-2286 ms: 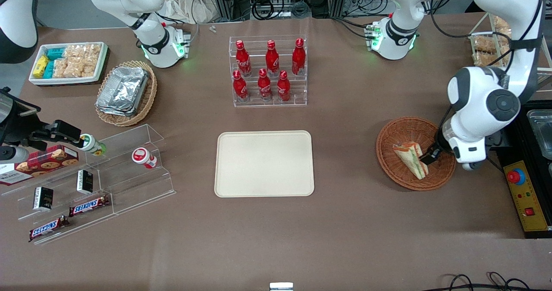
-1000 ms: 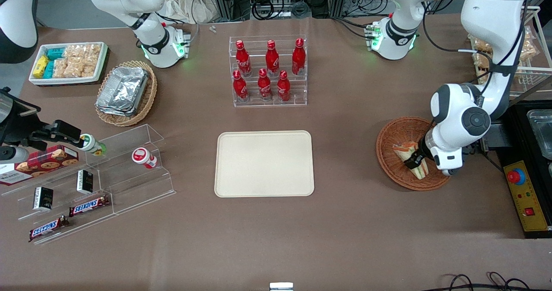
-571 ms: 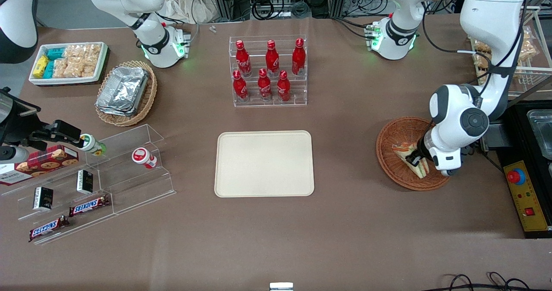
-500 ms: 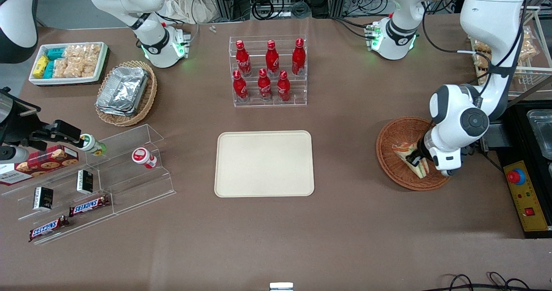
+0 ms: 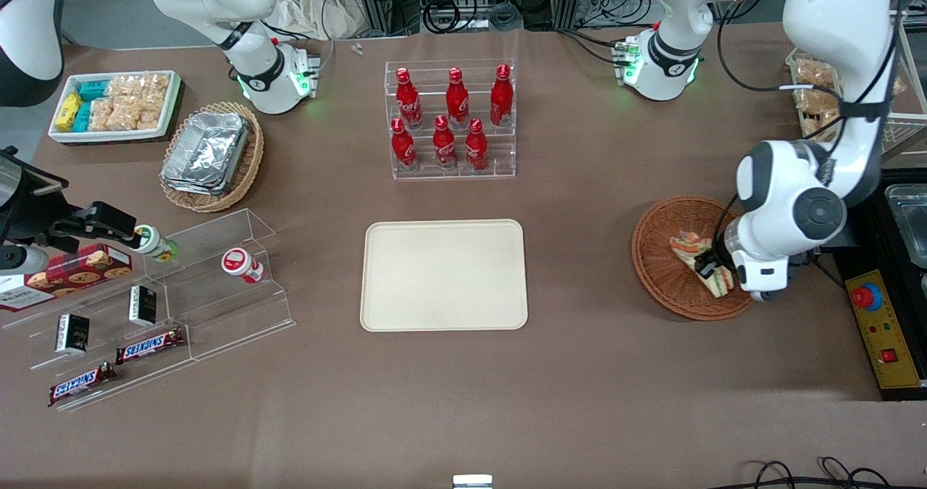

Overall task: Place sandwich from basket to tray
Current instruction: 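Lift the sandwich up out of the basket with the left gripper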

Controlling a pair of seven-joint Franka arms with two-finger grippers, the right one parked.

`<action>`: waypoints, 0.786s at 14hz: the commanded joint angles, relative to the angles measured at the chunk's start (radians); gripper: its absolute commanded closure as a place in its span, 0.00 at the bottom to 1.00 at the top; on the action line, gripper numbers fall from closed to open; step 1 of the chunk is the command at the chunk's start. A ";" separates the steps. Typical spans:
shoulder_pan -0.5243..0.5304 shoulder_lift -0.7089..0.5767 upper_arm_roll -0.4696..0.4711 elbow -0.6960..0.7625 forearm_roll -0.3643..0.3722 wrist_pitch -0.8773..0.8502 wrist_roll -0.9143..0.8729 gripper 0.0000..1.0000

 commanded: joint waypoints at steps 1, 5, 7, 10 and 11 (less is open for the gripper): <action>-0.005 -0.110 -0.001 0.102 0.008 -0.248 0.157 1.00; -0.006 -0.120 -0.104 0.432 -0.006 -0.679 0.422 1.00; -0.009 -0.109 -0.211 0.529 -0.009 -0.753 0.540 1.00; -0.014 -0.100 -0.360 0.583 -0.064 -0.755 0.480 1.00; -0.017 -0.080 -0.410 0.589 -0.070 -0.747 0.384 1.00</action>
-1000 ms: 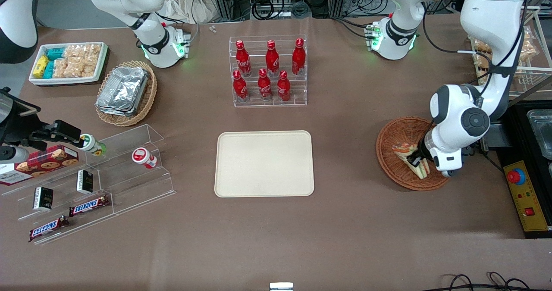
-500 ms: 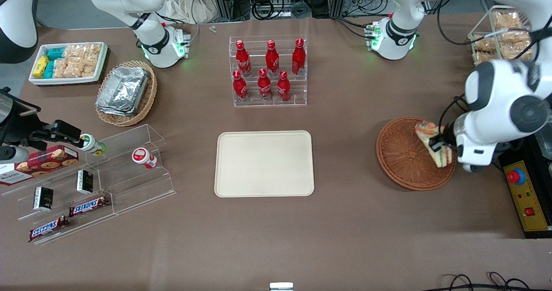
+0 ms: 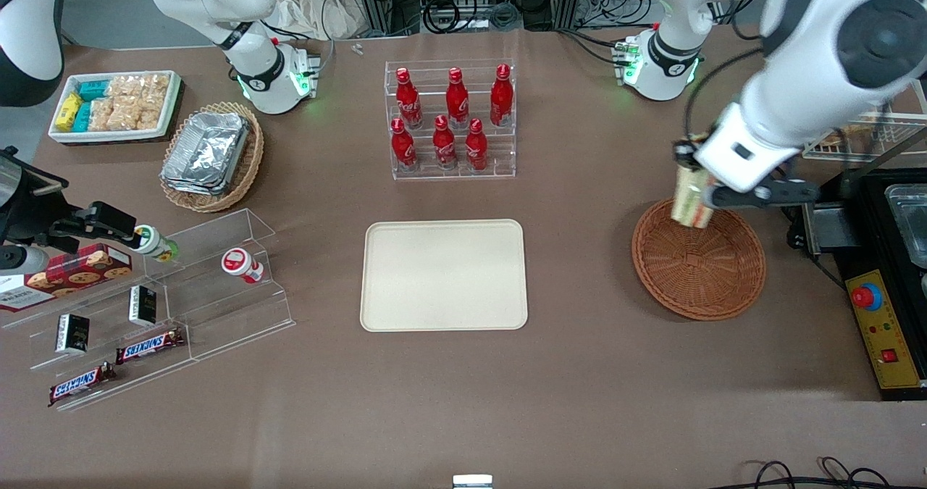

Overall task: Place sandwich from basket to tray
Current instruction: 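Lift the sandwich up out of the basket with the left gripper, then carry the sandwich over the cream tray and lower it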

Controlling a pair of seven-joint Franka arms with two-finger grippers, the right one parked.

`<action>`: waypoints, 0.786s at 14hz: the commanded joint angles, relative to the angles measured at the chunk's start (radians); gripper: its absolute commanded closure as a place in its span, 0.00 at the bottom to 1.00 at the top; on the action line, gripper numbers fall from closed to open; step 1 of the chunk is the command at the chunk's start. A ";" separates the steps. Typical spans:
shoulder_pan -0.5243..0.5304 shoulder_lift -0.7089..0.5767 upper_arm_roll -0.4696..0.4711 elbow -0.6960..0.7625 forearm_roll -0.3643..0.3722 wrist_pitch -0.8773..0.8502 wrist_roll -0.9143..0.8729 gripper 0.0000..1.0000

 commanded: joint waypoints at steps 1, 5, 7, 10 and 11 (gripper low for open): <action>-0.010 0.090 -0.126 0.063 -0.020 -0.006 -0.148 1.00; -0.131 0.285 -0.174 0.058 0.001 0.173 -0.314 1.00; -0.186 0.414 -0.168 0.056 0.038 0.296 -0.391 1.00; -0.220 0.593 -0.168 0.056 0.182 0.425 -0.523 1.00; -0.242 0.638 -0.165 0.070 0.211 0.481 -0.552 1.00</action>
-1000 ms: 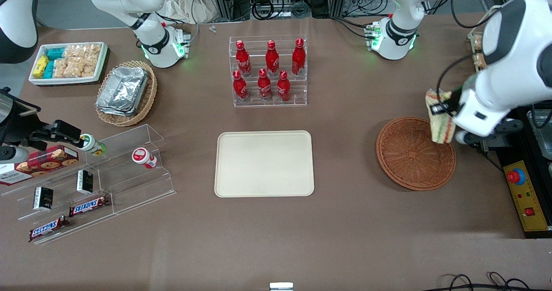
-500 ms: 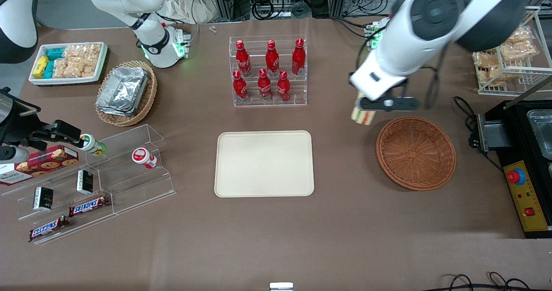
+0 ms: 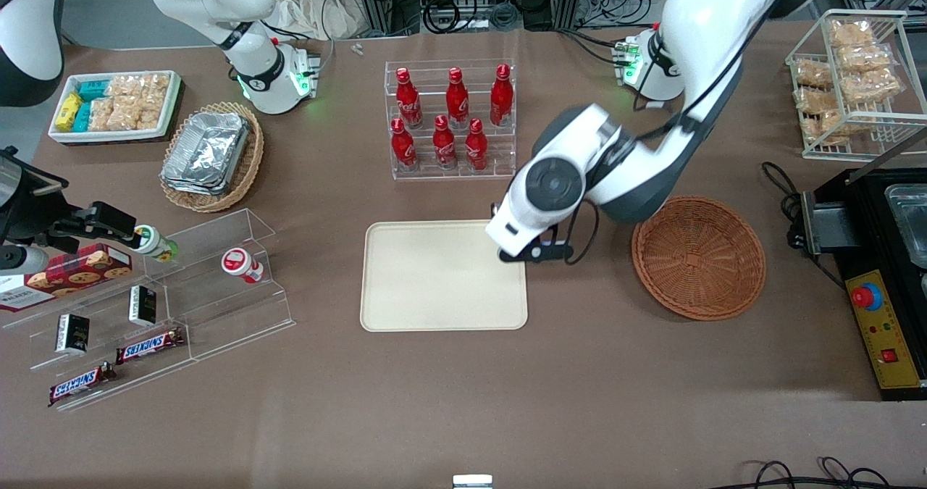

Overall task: Place sandwich from basket to tray
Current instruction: 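Carry the sandwich over the cream tray and lower it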

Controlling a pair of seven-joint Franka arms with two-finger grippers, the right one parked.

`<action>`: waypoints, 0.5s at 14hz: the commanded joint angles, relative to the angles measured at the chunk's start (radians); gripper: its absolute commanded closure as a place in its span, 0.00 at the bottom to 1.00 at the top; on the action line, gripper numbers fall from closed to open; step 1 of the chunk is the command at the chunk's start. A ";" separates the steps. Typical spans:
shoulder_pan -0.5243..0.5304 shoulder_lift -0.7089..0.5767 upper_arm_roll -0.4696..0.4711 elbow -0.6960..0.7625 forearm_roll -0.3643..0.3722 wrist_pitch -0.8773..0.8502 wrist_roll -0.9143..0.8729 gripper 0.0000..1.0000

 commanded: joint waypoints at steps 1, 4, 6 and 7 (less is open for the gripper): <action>-0.041 0.123 -0.001 0.074 0.089 0.111 -0.110 1.00; -0.047 0.169 0.014 0.088 0.117 0.237 -0.145 1.00; -0.103 0.188 0.080 0.110 0.119 0.260 -0.144 1.00; -0.146 0.183 0.127 0.110 0.130 0.258 -0.145 1.00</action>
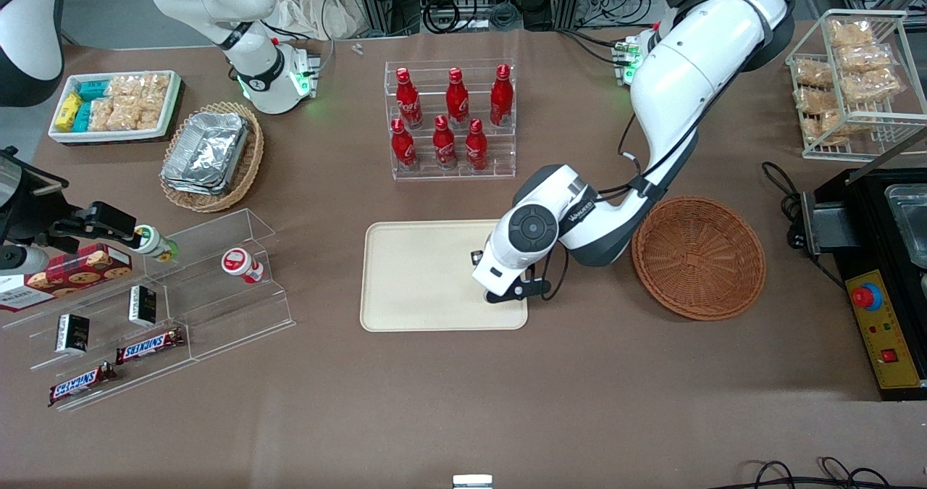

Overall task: Place sandwich from basket to tray
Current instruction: 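Carry the sandwich over the cream tray and lower it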

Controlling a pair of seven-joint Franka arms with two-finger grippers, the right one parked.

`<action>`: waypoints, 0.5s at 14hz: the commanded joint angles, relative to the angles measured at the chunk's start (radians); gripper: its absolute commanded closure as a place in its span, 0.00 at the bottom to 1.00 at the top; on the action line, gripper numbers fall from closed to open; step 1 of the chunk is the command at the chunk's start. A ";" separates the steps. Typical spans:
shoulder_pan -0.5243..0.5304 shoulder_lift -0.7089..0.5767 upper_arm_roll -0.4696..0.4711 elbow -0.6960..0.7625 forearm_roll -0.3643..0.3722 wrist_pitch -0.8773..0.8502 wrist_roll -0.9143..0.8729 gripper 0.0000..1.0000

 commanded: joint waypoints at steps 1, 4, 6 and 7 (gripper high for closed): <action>-0.117 0.019 0.114 0.045 0.039 0.006 -0.032 1.00; -0.130 0.024 0.134 0.037 0.041 0.011 -0.032 1.00; -0.130 0.030 0.134 0.037 0.042 0.012 -0.032 1.00; -0.130 0.031 0.134 0.037 0.039 0.012 -0.033 0.77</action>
